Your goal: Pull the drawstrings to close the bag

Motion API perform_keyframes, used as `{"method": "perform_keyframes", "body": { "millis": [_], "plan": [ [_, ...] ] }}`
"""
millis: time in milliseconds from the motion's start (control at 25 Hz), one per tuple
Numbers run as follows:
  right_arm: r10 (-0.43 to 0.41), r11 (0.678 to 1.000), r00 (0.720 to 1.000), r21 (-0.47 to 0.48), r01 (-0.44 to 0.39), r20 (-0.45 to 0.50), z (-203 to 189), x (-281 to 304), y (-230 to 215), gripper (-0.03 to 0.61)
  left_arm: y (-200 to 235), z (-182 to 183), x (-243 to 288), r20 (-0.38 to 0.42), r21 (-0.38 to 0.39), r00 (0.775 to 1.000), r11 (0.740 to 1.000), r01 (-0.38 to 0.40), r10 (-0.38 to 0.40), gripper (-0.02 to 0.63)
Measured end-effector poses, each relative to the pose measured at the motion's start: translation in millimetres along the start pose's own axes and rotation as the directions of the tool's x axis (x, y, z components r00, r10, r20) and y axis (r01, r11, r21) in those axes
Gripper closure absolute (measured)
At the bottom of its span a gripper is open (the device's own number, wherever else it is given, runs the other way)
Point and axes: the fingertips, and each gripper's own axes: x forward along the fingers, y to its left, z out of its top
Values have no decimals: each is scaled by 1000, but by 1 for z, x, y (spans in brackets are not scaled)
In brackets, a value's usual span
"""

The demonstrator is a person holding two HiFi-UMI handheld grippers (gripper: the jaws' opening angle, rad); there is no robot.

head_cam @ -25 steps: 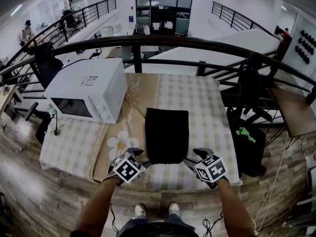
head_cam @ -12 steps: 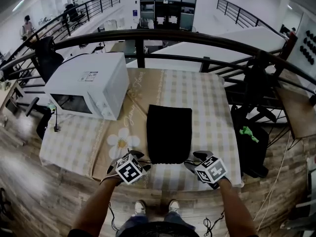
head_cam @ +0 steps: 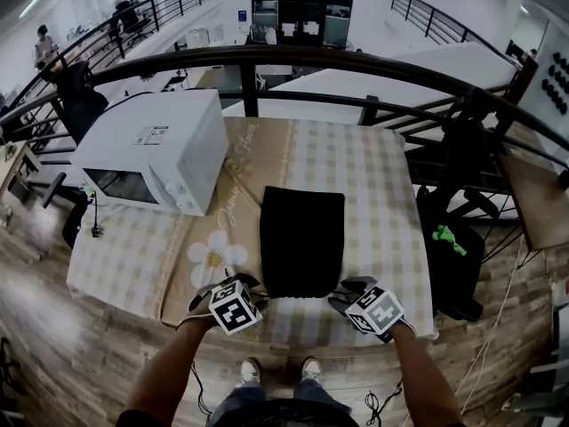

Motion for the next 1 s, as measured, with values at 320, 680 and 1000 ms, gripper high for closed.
{"method": "perform_keyframes", "body": {
  "millis": [320,680,1000],
  "plan": [
    [30,999,999,-23,-31,-34,-5,9,0,420,2,2,6,-17,15,1000,1000,12,-11,434],
    [38,998,998,-46,-40,-57,-7,13,2,454,1,2,7,-21,4,1000,1000,22,-22,477],
    [30,998,997,-60,-35,-73,-13,16,3,492,0,0,8,-29,11,999,1000,15,-15,503]
  ]
}}
